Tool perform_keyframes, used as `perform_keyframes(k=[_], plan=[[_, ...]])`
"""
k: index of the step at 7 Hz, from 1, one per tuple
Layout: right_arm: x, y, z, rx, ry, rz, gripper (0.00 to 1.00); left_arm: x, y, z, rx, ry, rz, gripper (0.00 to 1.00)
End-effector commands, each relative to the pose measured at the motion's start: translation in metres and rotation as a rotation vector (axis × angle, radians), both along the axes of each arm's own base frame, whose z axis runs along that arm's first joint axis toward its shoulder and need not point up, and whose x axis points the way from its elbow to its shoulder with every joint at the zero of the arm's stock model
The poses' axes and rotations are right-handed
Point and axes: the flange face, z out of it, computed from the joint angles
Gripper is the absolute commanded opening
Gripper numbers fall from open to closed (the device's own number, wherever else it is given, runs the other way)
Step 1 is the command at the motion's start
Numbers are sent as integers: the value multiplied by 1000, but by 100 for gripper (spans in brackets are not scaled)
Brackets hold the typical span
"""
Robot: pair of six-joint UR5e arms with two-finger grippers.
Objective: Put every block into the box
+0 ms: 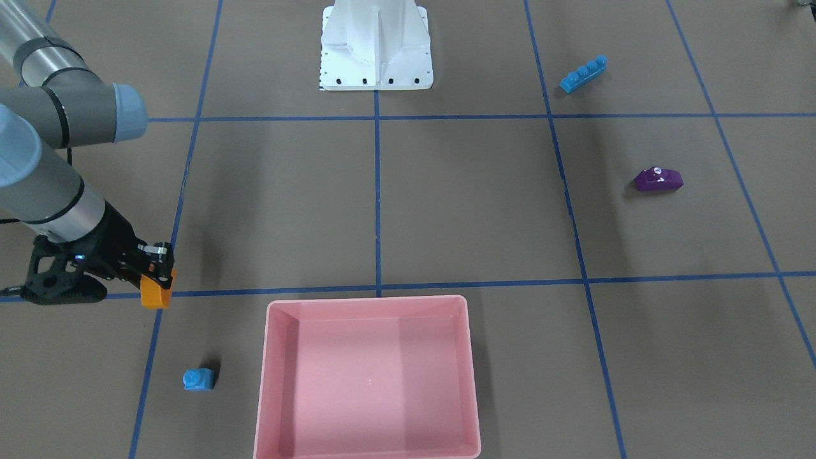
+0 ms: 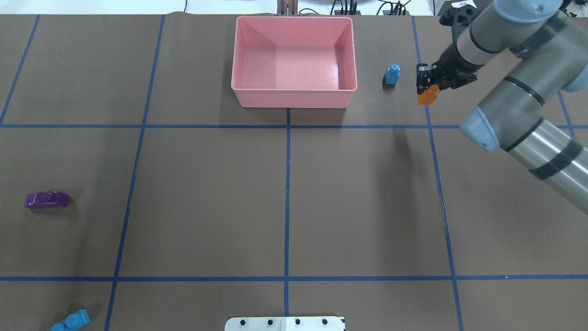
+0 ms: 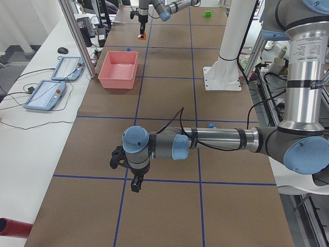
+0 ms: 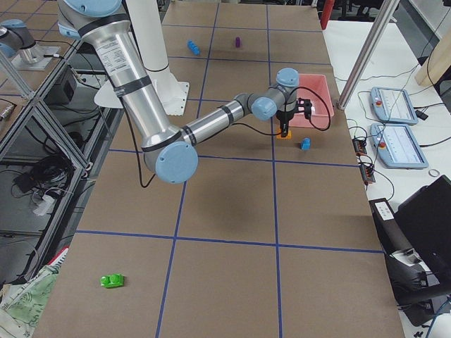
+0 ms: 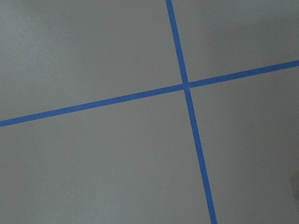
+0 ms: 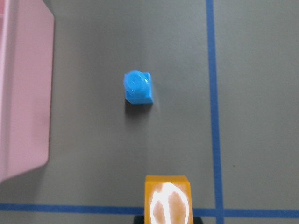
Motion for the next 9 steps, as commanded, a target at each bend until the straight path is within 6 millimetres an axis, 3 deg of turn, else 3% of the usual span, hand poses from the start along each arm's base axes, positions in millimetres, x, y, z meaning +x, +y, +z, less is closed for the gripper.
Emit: perform_keyframes(k=[1, 2, 4, 6, 7, 8, 9], plan=[[-35, -84, -85, -4, -3, 27, 0, 4, -1, -1, 2, 0, 9, 100], [-50, -109, -121, -7, -2, 28, 0, 7, -2, -1, 2, 0, 15, 100], [-93, -133, -160, -35, 23, 3, 0, 12, -3, -1, 2, 0, 24, 100], [-151, -125, -171, -1, 66, -13, 0, 15, -5, -2, 4, 0, 31, 100], [-171, -117, -161, 7, 77, -25, 0, 17, -5, -2, 4, 0, 34, 100], [-175, -115, -153, 5, 90, -26, 33, 17, -6, -2, 8, 0, 35, 100], [-178, -114, -152, 22, 109, -12, 99, 17, -6, -2, 8, 0, 35, 100]])
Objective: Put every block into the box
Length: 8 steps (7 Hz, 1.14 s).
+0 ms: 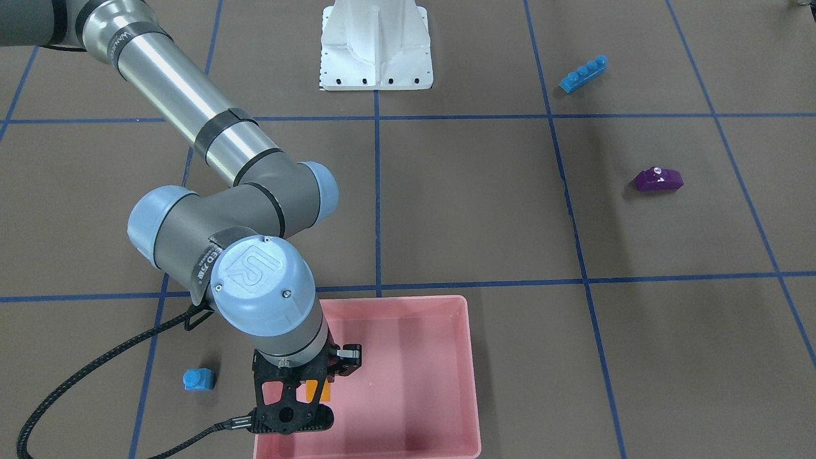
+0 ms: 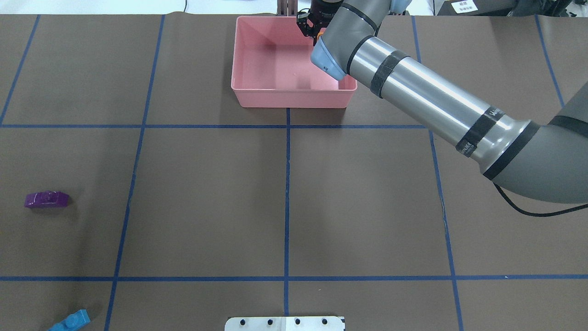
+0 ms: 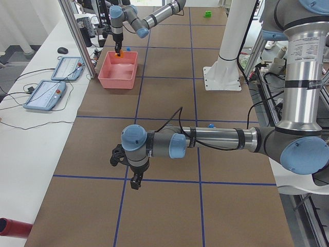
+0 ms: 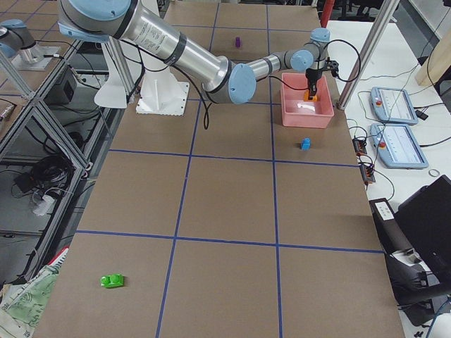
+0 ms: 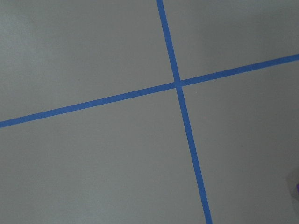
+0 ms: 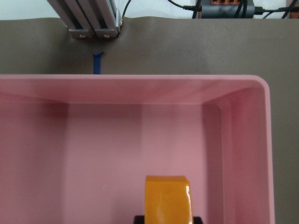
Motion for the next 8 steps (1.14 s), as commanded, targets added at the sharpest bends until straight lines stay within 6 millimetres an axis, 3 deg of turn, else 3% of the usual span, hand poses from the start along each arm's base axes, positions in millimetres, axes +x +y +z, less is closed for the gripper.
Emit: perform_keyframes(k=[1, 3, 5, 7, 8], plan=[[-7, 2, 4, 16, 22, 10, 100, 1, -3, -4, 7, 9, 0, 100], [-3, 0, 2, 19, 19, 15, 100, 3, -5, -10, 33, 34, 8, 100], [14, -8, -6, 30, 11, 28, 100, 4, -10, -17, 82, 35, 7, 100], [31, -14, -7, 12, -11, 23, 100, 36, -46, -48, 134, 61, -6, 100], [60, -15, 2, -9, -32, 24, 100, 45, -49, -57, 129, 120, -24, 100]])
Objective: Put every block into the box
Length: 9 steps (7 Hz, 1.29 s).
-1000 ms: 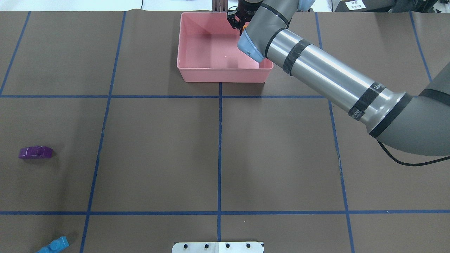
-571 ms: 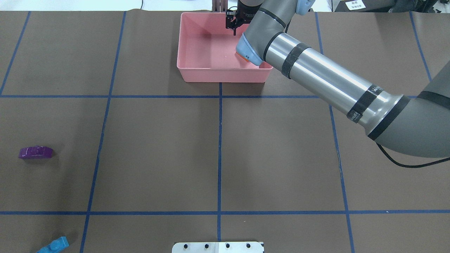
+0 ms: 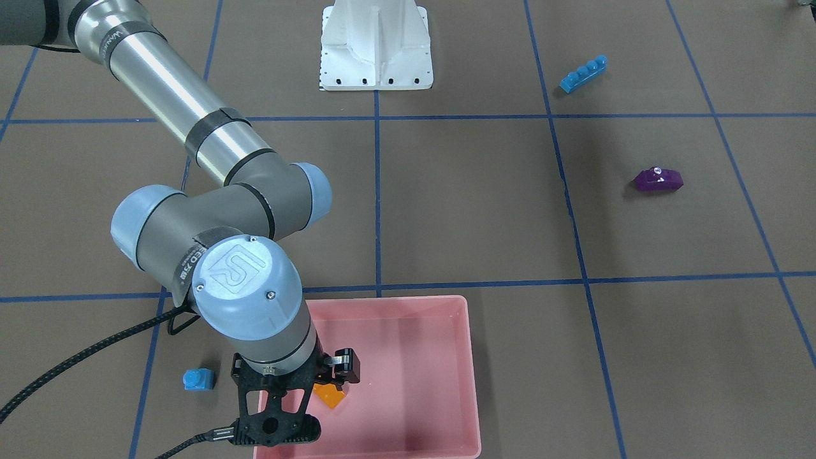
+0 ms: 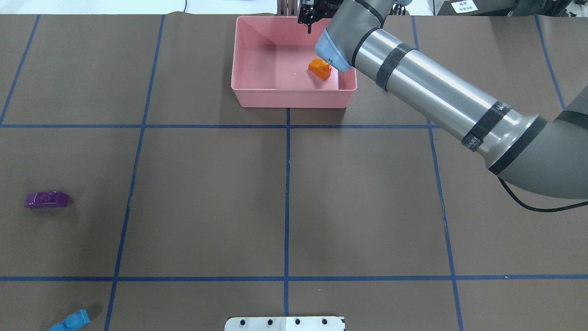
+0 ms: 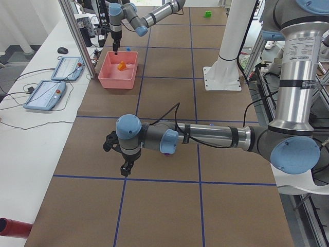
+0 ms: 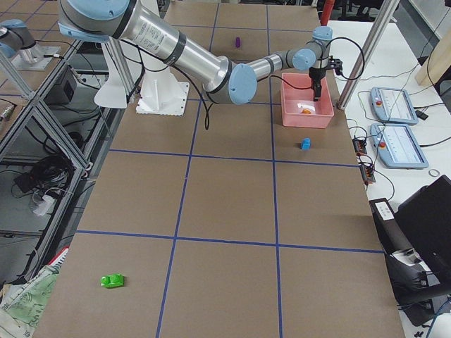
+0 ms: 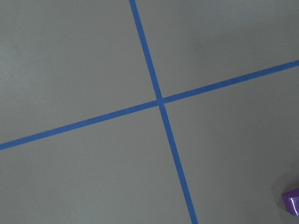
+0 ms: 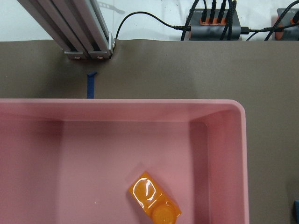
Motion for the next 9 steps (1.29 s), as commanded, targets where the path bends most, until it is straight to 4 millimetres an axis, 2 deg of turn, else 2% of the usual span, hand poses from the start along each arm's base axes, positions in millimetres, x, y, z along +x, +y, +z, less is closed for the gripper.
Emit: perform_keyframes(k=[1, 2, 3, 4, 5, 6, 7, 9], plan=[[59, 11, 18, -15, -17, -3, 100, 30, -9, -31, 108, 83, 14, 100], [86, 31, 30, -5, 3, -25, 100, 81, 2, -21, 107, 103, 118, 100], [116, 40, 29, 0, 20, -34, 100, 111, 6, -31, 125, 117, 177, 100], [145, 54, 40, -1, 19, -56, 100, 128, 19, -34, 130, 119, 215, 100], [178, 72, 64, 12, -5, -66, 100, 141, 33, -39, 152, 113, 252, 100], [211, 105, 96, 25, -19, -71, 100, 159, 61, -42, 198, 98, 303, 100], [248, 138, 121, 50, -16, -65, 100, 177, 84, -34, 275, 75, 343, 100], [327, 196, 165, 70, 45, -100, 100, 235, 98, -32, 385, -35, 425, 100]])
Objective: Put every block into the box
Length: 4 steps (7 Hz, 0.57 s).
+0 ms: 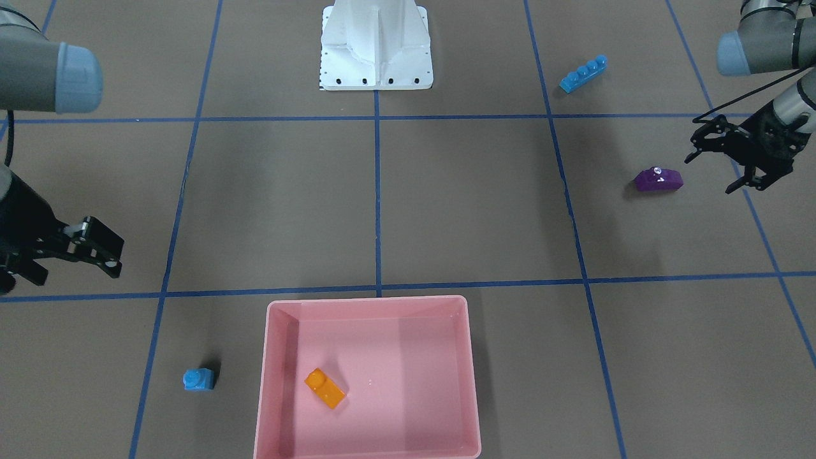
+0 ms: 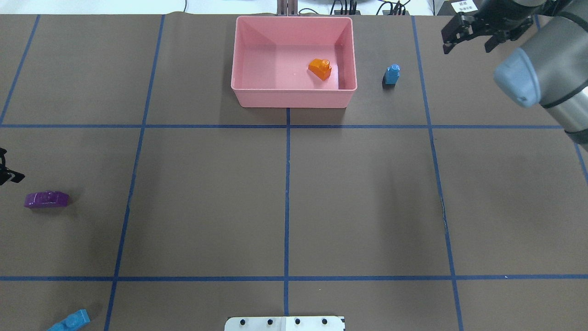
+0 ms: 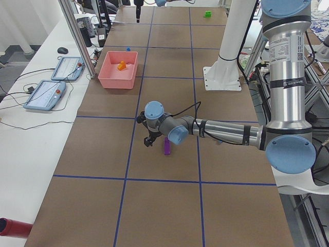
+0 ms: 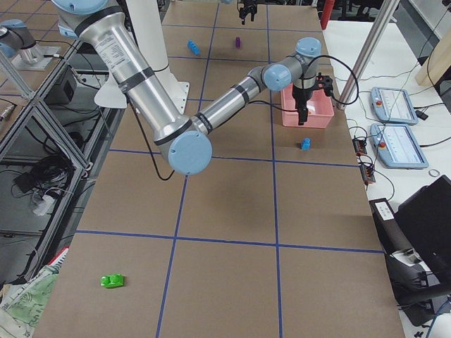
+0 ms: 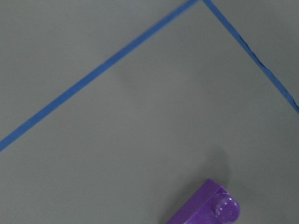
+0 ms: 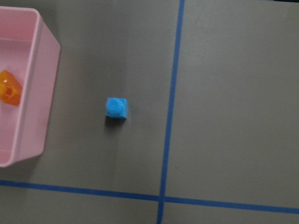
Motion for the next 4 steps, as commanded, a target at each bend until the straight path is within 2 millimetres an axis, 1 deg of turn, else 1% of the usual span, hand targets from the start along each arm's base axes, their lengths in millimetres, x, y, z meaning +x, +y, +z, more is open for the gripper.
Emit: perform_keyframes(k=[1, 2, 3, 4], plan=[[74, 60, 45, 16, 56, -45, 100, 42, 19, 7, 127, -78, 89, 100], [94, 79, 60, 4, 42, -44, 100, 35, 29, 18, 170, -86, 131, 100], [102, 89, 67, 0, 37, -48, 100, 33, 33, 21, 179, -86, 138, 100], [102, 89, 67, -2, 36, -49, 100, 36, 35, 23, 185, -88, 154, 100]])
